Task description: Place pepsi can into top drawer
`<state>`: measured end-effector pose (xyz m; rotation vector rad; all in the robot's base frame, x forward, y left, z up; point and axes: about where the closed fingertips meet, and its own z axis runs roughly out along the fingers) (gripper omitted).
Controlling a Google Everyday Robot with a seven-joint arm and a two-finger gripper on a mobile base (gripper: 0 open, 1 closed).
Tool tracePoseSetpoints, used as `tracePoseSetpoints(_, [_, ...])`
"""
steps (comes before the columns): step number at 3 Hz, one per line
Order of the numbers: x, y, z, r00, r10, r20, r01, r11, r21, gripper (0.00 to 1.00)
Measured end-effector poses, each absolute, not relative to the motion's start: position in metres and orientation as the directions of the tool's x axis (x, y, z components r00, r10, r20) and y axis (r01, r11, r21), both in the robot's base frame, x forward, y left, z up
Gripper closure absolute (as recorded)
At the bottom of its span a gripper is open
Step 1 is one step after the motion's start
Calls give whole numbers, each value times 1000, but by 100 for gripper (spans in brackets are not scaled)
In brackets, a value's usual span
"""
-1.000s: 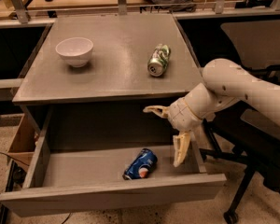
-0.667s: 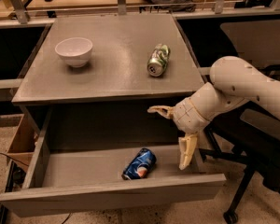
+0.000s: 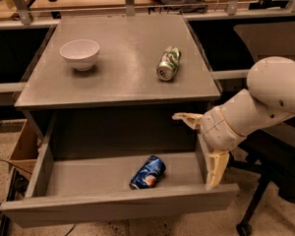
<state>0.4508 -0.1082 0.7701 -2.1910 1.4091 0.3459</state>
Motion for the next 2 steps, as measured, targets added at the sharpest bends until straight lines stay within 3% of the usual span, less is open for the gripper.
tracePoseSetpoints(2, [428, -129, 775, 360, -830, -426, -925, -257, -281, 0])
